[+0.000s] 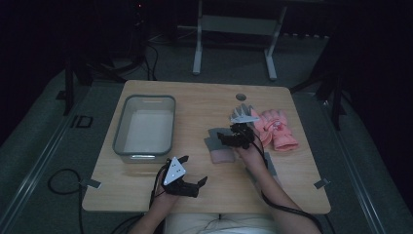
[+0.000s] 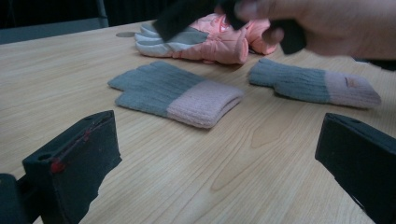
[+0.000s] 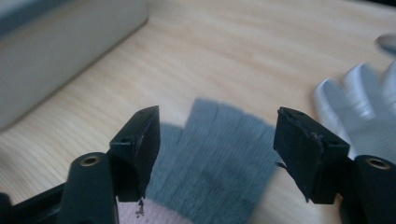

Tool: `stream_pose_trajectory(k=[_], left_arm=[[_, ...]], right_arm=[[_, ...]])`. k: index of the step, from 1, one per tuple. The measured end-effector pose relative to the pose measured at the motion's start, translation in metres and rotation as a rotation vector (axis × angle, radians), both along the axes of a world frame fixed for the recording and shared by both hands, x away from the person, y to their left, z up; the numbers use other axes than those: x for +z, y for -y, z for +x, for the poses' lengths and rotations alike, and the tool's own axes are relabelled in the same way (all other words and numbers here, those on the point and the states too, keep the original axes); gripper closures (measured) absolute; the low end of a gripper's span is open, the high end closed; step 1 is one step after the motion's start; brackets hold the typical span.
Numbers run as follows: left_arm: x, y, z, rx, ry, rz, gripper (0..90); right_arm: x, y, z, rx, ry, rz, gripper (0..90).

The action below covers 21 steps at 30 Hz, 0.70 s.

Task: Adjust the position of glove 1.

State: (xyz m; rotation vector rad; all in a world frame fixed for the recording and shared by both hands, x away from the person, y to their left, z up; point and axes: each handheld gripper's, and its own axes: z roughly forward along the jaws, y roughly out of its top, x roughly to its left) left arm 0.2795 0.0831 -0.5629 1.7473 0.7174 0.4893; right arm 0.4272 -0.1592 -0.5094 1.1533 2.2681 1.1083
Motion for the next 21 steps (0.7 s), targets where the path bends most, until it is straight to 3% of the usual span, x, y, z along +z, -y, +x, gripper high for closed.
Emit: stream_pose_trajectory(k=[4, 6, 7, 9, 13, 14, 16, 21], left_arm=[[0.0, 0.0, 0.0, -0.001, -0.004, -0.001, 0.0], [0.0, 0.0, 0.0, -0.001, -0.003, 0.0, 0.0], [0.0, 0.0, 0.0, -0.001, -0.003, 0.0, 0.0], [0.0, 0.0, 0.0, -0.001, -0.003, -0.001, 0.0], [0.0, 0.0, 0.0, -0.002, -0.004, -0.002, 0.0], [0.0, 0.0, 0.0, -0.003, -0.005, -0.002, 0.0], [0.0, 0.0, 0.0, -0.002, -0.005, -0.002, 0.0], [0.0, 0.0, 0.0, -0.002, -0.007, -0.001, 0.0]], right_arm=[[-0.013, 0.0, 0.001, -0.006, -0.032, -0.009, 43.8], [-0.021, -0.001, 0.003, -0.012, -0.08, -0.01, 48.0], [-0.021, -0.001, 0.003, -0.012, -0.08, -0.01, 48.0], [-0.027, -0.003, 0.005, -0.005, -0.101, -0.033, 51.6], [-0.031, -0.007, 0.007, 0.003, -0.113, -0.078, 56.1], [-0.034, -0.009, 0.007, -0.003, -0.117, -0.11, 56.0], [-0.036, -0.01, 0.007, -0.005, -0.114, -0.119, 56.1], [-0.038, -0.016, 0.004, -0.037, -0.095, -0.136, 72.4]])
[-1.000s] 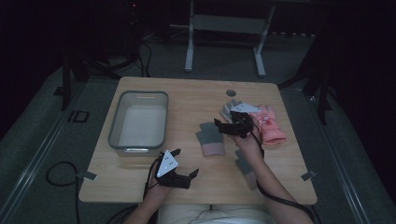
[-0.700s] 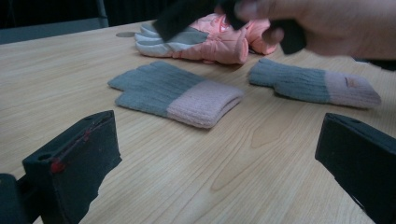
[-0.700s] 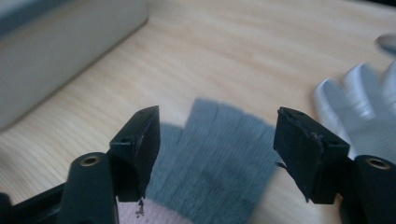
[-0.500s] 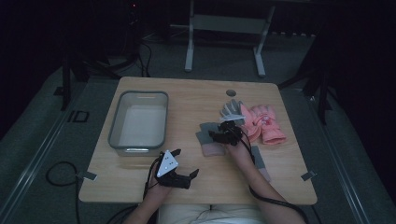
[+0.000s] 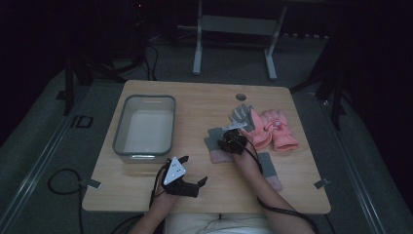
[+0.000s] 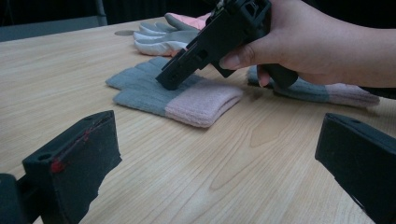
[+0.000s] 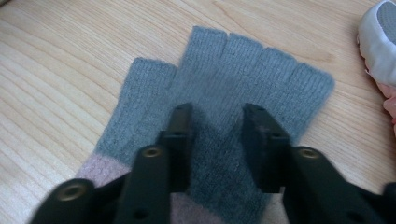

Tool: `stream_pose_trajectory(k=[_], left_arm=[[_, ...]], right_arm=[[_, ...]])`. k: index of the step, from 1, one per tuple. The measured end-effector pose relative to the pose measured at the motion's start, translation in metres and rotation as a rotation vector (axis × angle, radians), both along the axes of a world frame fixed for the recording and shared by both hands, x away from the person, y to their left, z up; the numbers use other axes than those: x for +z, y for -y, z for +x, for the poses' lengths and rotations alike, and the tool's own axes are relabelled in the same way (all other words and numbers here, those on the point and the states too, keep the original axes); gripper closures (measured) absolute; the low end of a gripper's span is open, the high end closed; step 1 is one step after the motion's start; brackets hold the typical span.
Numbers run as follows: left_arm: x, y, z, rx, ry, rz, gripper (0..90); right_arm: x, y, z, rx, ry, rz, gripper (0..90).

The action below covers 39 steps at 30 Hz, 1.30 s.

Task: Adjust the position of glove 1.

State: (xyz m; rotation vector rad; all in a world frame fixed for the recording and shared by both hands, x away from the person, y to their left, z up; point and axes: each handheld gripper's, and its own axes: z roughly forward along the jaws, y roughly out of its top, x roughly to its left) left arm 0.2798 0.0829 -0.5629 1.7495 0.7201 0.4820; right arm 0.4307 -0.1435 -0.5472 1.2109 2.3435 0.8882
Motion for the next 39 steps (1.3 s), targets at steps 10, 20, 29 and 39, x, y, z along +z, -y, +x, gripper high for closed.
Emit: stream_pose_trajectory(k=[10, 20, 29, 39], left_arm=[[0.0, -0.001, 0.0, 0.005, -0.004, -0.006, 0.0], [0.0, 0.0, 0.0, 0.008, 0.001, -0.003, 0.0], [0.0, -0.001, 0.0, 0.007, -0.001, -0.005, 0.0], [0.0, -0.002, 0.0, 0.009, -0.004, -0.013, 0.0]], right_arm=[[0.027, -0.01, -0.026, -0.074, 0.025, 0.065, 85.1], [0.026, -0.01, -0.076, -0.168, 0.011, 0.159, 85.1], [0.009, -0.017, -0.082, -0.16, -0.018, 0.119, 83.8], [0.005, -0.014, -0.075, -0.141, -0.058, 0.123, 68.6]])
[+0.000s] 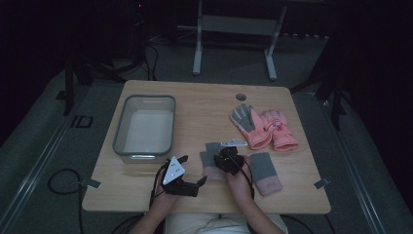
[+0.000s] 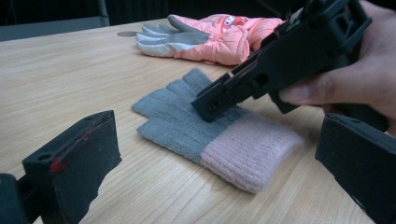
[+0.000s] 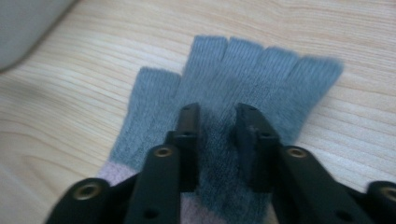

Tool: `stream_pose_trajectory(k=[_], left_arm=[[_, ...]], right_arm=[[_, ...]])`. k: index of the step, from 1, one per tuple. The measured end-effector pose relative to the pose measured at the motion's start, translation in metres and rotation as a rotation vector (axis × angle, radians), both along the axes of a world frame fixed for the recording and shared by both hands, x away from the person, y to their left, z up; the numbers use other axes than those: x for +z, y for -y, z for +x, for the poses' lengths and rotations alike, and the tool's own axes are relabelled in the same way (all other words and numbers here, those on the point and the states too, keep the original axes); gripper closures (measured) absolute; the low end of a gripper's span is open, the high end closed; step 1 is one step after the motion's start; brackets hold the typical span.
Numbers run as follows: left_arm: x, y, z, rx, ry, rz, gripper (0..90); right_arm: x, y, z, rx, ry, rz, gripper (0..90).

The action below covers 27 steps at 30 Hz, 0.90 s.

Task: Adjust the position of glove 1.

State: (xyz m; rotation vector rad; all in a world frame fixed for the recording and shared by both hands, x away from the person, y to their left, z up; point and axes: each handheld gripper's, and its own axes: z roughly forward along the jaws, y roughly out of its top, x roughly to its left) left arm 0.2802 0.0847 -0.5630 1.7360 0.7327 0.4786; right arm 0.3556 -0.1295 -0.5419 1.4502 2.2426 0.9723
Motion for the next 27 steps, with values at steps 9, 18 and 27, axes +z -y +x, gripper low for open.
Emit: stream_pose_trajectory(k=[9, 18, 27], left_arm=[[0.0, 0.0, -0.001, -0.001, 0.006, -0.001, 0.0], [0.0, 0.0, -0.001, 0.006, 0.015, 0.001, 0.0], [0.0, 0.001, -0.001, -0.002, 0.02, 0.006, 0.0]], right_arm=[[0.037, 0.052, -0.008, 0.207, 0.125, -0.048, 61.5], [0.046, 0.132, -0.019, 0.243, 0.147, -0.032, 60.0], [0.018, 0.167, -0.028, 0.209, 0.106, -0.085, 59.2]])
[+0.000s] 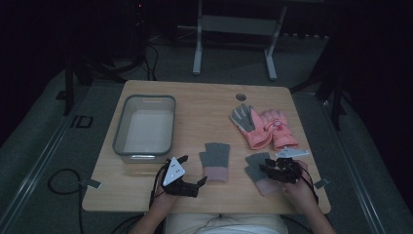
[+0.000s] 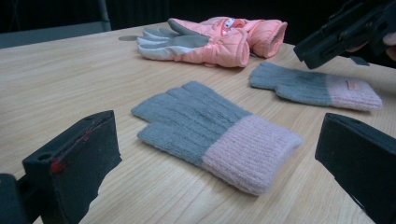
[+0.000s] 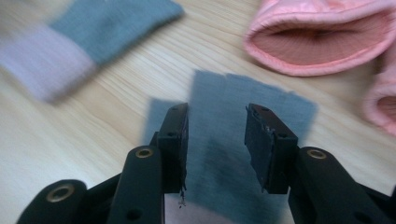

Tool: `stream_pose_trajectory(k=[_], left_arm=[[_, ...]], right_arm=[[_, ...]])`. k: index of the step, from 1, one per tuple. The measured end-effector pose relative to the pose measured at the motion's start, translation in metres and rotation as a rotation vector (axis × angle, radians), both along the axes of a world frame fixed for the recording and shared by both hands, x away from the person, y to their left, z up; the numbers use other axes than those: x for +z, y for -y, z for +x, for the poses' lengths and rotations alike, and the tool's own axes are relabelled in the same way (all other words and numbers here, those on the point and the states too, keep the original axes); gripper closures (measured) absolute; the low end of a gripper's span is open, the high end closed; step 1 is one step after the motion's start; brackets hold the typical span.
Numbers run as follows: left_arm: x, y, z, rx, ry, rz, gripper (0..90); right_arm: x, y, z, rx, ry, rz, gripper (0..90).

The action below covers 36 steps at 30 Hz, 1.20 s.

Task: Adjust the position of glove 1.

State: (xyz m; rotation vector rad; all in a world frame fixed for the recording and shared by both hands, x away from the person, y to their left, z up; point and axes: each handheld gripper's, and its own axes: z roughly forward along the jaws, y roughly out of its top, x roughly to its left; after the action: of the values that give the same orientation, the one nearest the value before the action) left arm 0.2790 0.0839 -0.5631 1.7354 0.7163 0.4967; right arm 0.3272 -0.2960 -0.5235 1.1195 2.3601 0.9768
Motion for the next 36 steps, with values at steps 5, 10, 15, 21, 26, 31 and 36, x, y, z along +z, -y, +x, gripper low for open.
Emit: stream_pose_trajectory(k=[5, 10, 15, 21, 26, 31, 36], left_arm=[[0.0, 0.001, 0.0, -0.008, 0.002, 0.012, 0.0], [0.0, 0.001, 0.0, -0.006, -0.001, 0.006, 0.0], [0.0, 0.001, -0.001, -0.009, 0.003, 0.007, 0.0], [0.0, 0.001, -0.001, -0.007, 0.003, 0.006, 0.0], [0.0, 0.001, -0.002, -0.005, 0.008, 0.012, 0.0], [0.0, 0.005, -0.004, -0.019, 0.024, 0.041, 0.0], [0.0, -0.001, -0.001, 0.002, -0.003, 0.0, 0.0]], right_arm=[[-0.016, -0.001, 0.004, -0.041, -0.096, -0.047, 71.2], [-0.018, -0.001, 0.007, -0.026, -0.087, -0.052, 74.5], [-0.017, -0.005, 0.007, -0.058, -0.077, -0.071, 86.3], [0.001, -0.009, -0.005, -0.154, -0.013, 0.055, 87.0], [0.03, -0.011, -0.022, -0.257, 0.025, 0.129, 87.0], [0.019, -0.017, -0.024, -0.308, -0.008, 0.11, 87.0], [0.002, -0.016, -0.018, -0.347, -0.027, 0.081, 86.8]])
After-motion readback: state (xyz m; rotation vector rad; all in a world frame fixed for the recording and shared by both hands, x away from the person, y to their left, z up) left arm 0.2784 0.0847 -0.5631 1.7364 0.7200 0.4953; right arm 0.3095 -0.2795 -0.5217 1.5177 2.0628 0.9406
